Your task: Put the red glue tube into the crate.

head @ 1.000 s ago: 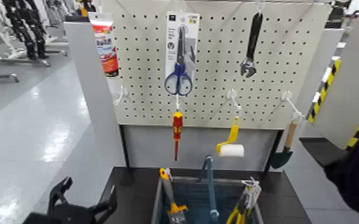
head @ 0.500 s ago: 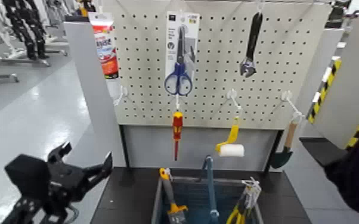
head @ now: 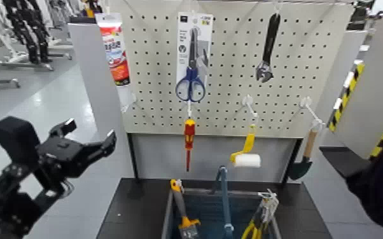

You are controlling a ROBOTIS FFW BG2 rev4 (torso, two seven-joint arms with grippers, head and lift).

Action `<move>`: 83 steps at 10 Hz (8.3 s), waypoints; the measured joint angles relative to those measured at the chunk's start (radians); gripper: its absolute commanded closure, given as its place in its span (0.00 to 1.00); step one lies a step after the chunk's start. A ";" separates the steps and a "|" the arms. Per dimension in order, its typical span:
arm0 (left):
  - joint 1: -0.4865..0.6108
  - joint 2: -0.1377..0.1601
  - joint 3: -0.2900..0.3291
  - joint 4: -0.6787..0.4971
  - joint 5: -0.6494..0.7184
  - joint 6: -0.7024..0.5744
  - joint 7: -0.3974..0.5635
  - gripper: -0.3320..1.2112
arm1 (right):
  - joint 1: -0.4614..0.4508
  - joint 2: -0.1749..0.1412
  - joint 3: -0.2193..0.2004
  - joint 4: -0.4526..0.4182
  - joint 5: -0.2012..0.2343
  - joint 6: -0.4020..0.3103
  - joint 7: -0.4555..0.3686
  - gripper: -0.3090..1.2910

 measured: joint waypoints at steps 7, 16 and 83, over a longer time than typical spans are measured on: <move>-0.301 0.086 0.030 0.126 0.173 0.146 -0.189 0.28 | -0.005 0.000 0.008 0.009 -0.014 -0.008 0.000 0.24; -0.640 0.145 -0.080 0.483 0.216 0.227 -0.572 0.31 | -0.008 0.000 0.013 0.005 -0.015 0.000 0.004 0.24; -0.115 -0.061 -0.204 0.255 -0.130 0.229 -0.303 0.23 | -0.017 0.000 0.027 0.022 -0.043 -0.018 0.014 0.24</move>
